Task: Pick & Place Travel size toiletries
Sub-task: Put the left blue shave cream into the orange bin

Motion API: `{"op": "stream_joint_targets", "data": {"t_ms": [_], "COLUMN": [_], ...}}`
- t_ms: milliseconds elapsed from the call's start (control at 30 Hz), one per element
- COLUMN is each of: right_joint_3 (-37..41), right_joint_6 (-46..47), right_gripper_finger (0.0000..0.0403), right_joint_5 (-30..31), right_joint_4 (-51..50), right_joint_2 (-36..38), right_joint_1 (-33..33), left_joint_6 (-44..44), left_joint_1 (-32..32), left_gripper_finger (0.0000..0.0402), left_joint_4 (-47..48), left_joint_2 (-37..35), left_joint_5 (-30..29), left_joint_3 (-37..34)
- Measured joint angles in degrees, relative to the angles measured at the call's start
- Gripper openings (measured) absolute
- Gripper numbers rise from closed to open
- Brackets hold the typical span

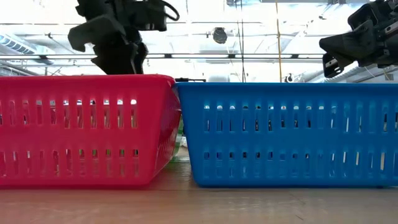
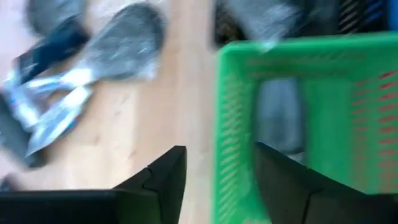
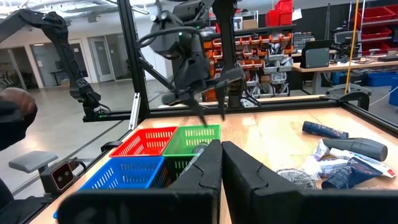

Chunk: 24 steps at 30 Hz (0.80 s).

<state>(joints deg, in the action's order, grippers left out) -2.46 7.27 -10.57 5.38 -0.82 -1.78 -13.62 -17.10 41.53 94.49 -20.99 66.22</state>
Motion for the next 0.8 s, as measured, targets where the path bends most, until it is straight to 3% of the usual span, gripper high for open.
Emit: {"op": "stream_joint_targets", "data": {"t_ms": [233, 533, 700, 800], "right_joint_3": [0.0, 0.0, 0.0, 0.0], "right_joint_6": [0.0, 0.0, 0.0, 0.0], "right_gripper_finger": [0.0000, 0.0000, 0.0000, 0.0000], "right_joint_5": [0.0, 0.0, 0.0, 0.0], "right_joint_4": [0.0, 0.0, 0.0, 0.0], "right_joint_2": [0.0, 0.0, 0.0, 0.0], "right_joint_1": [0.0, 0.0, 0.0, 0.0], "left_joint_6": [-0.3, 1.6, -5.3, -7.4], "left_joint_1": [4.3, 15.0, 22.5, 26.5], "left_gripper_finger": [0.0124, 0.0062, 0.0029, 0.0008], "left_joint_4": [0.1, -13.5, -14.0, -14.1], "left_joint_2": [-9.9, -28.3, -32.8, -33.1], "left_joint_5": [-1.6, -2.7, -9.5, -9.7], "left_joint_3": [-5.9, -22.6, -28.2, -30.2]}}
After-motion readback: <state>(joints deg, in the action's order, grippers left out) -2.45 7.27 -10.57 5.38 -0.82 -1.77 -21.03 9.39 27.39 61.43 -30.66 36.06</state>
